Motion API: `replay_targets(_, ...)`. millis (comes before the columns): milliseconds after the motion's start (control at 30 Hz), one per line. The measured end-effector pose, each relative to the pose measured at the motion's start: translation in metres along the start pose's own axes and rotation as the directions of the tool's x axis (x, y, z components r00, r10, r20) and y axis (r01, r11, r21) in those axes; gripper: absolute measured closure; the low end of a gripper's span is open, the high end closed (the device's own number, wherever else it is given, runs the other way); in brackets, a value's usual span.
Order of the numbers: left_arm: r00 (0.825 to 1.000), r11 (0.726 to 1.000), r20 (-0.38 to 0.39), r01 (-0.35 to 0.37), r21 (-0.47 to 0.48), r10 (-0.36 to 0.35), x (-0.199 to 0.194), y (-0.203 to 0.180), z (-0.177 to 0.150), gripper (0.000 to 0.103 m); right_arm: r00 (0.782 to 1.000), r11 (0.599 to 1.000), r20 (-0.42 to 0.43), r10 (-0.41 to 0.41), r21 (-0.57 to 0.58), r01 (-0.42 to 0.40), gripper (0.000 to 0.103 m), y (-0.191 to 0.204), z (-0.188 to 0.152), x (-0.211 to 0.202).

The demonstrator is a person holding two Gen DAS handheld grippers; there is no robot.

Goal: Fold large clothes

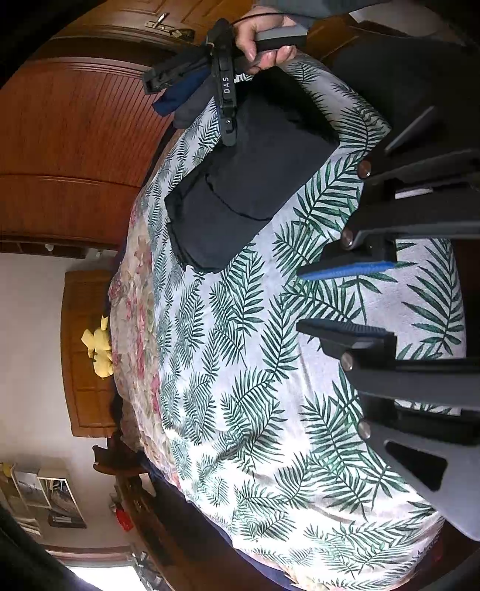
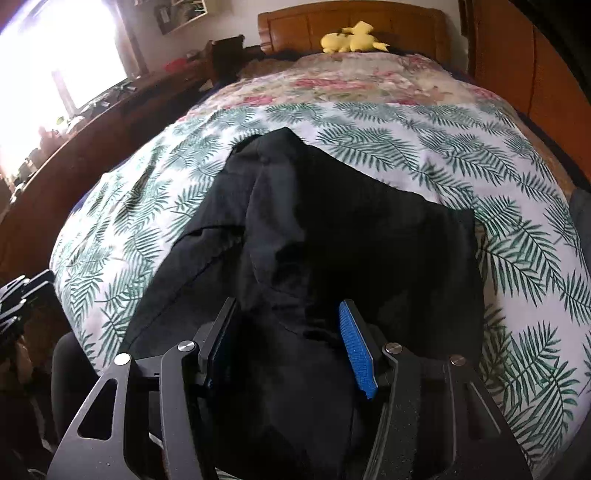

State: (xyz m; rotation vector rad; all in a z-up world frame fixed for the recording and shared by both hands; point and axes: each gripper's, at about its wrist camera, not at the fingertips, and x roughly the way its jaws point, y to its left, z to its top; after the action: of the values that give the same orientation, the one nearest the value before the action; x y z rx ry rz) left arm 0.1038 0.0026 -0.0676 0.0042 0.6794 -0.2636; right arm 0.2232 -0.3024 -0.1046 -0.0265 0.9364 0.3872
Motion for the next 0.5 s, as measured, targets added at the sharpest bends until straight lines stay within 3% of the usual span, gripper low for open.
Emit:
replay_targets(367,1.0,1.0,0.004,0.0,0.011,-0.001,-0.001,-0.007,0.002,0.084,0.991,0.989,-0.039,0.126,0.085,-0.122,0.047,-0.016,-0.009,0.009)
replay_targets(433,1.0,1.0,0.003,0.001,0.017,-0.001,0.001,-0.01,0.003,0.084,0.99,0.989,-0.038,0.136,0.067,-0.133,0.055,-0.011,-0.01,0.007)
replay_targets(500,1.0,1.0,0.001,0.004,0.023,-0.004,0.002,-0.012,0.004,0.084,0.99,0.99,-0.02,0.136,0.039,-0.135,0.087,-0.005,-0.01,-0.001)
